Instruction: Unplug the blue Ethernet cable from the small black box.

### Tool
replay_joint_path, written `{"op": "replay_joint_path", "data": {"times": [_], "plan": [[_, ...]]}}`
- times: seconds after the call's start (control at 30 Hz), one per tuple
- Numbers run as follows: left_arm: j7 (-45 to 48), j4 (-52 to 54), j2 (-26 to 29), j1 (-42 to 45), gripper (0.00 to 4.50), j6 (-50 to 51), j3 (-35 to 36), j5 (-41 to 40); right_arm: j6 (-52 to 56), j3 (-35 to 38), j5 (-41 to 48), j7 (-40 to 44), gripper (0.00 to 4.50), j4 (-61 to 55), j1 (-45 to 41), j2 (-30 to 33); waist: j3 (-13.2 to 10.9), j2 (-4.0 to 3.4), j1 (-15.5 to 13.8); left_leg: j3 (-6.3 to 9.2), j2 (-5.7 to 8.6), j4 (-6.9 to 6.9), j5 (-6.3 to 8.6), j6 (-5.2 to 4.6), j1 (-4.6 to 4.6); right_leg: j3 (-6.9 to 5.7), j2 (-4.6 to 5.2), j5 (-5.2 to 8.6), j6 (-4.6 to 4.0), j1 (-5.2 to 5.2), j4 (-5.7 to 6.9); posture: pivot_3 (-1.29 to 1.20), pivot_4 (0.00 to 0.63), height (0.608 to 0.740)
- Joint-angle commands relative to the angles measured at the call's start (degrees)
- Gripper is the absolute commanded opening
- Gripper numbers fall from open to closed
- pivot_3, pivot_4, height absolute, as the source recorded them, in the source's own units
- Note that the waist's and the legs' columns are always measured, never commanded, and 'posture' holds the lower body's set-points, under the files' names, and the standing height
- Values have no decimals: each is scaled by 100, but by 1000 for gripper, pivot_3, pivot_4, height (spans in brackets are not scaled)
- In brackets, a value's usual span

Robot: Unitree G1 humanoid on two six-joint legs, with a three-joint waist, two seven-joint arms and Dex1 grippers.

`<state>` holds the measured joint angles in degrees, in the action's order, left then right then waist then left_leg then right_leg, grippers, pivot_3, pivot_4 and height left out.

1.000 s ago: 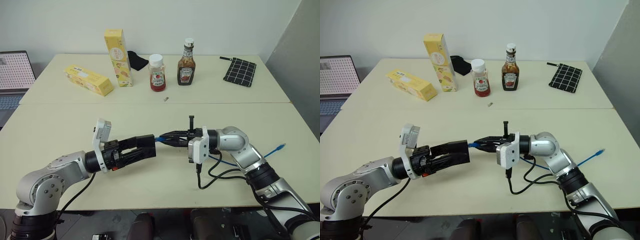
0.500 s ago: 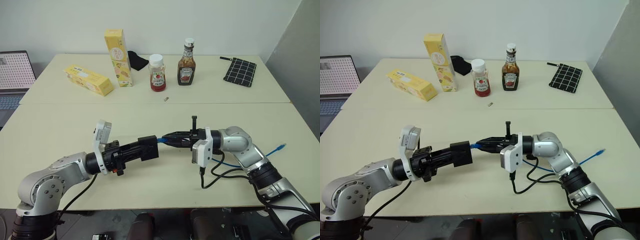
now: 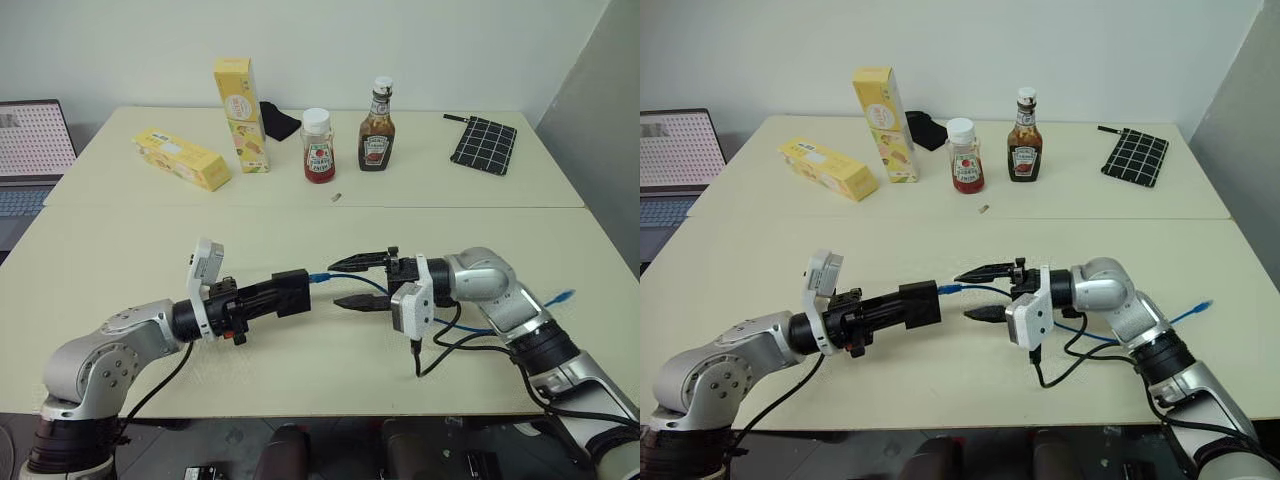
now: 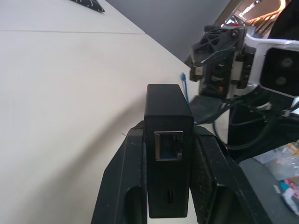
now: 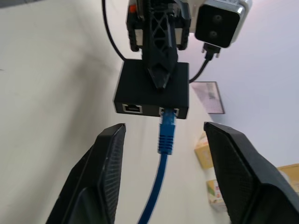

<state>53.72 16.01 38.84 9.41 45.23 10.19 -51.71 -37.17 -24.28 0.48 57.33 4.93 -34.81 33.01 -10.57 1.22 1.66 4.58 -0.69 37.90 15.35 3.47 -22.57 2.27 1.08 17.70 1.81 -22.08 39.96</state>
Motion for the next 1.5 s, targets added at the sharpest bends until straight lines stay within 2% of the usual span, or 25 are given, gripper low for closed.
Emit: {"op": "replay_joint_path", "data": {"times": [0.03, 0.17, 0.23, 0.3, 0.43, 0.67, 1.37, 1.5], "plan": [[615, -347, -82, 390, 789, -908, -424, 670, 2669, 245, 1606, 420, 3189, -1517, 399, 549, -2, -4, -39, 1, 1, 0, 0, 0, -2, -1, 0, 0, 0, 0, -1, 0, 150, 740], [1267, -631, -34, 533, 789, -1588, -729, 1136, 5090, 521, 2924, 49, 3189, -2284, 407, 585, -2, -4, 16, 4, 1, 4, 0, 0, -8, 2, 4, 0, 0, -2, 0, 0, 150, 740], [1559, -738, 13, 612, 789, -1766, -929, 1310, 6021, 732, 3554, -466, 3189, -2376, 285, 253, -2, -4, 34, 3, -1, 0, 1, -1, -6, 1, 3, 0, -1, -3, -2, 0, 150, 740], [1801, -807, 39, 650, 789, -1967, -1063, 1473, 6691, 887, 3929, -772, 3189, -2440, 179, 25, -2, -4, 34, 3, 0, -4, 1, -1, -3, 0, -1, 3, -6, -5, 1, 0, 150, 740], [1958, -925, -61, 741, 789, -2085, -1028, 1460, 7509, 973, 4210, -865, 3189, -2442, 114, -93, -3, -5, 17, 9, -2, -3, 1, -1, -14, -3, -4, 4, -8, -14, 2, 0, 150, 740], [2018, -1054, -91, 798, 789, -1858, -825, 1198, 8142, 986, 4312, -799, 3189, -2315, 128, -263, -3, -5, 13, 6, 3, 2, 1, -2, -21, -8, -2, 3, -4, -14, -2, 0, 150, 740], [2189, -982, -117, 674, 789, -1640, -747, 1011, 8303, 908, 3886, -521, 3189, -2038, 102, -512, -3, -5, 20, 6, 1, 0, 1, -2, -20, -9, -6, 3, -4, -16, -1, 0, 150, 740], [2168, -918, -137, 643, 789, -1658, -781, 1035, 8294, 880, 3809, -488, 2408, -2035, 89, -562, -3, -5, 21, 6, 1, 0, 1, -2, -20, -9, -6, 3, -4, -16, -1, 0, 150, 740]]}}
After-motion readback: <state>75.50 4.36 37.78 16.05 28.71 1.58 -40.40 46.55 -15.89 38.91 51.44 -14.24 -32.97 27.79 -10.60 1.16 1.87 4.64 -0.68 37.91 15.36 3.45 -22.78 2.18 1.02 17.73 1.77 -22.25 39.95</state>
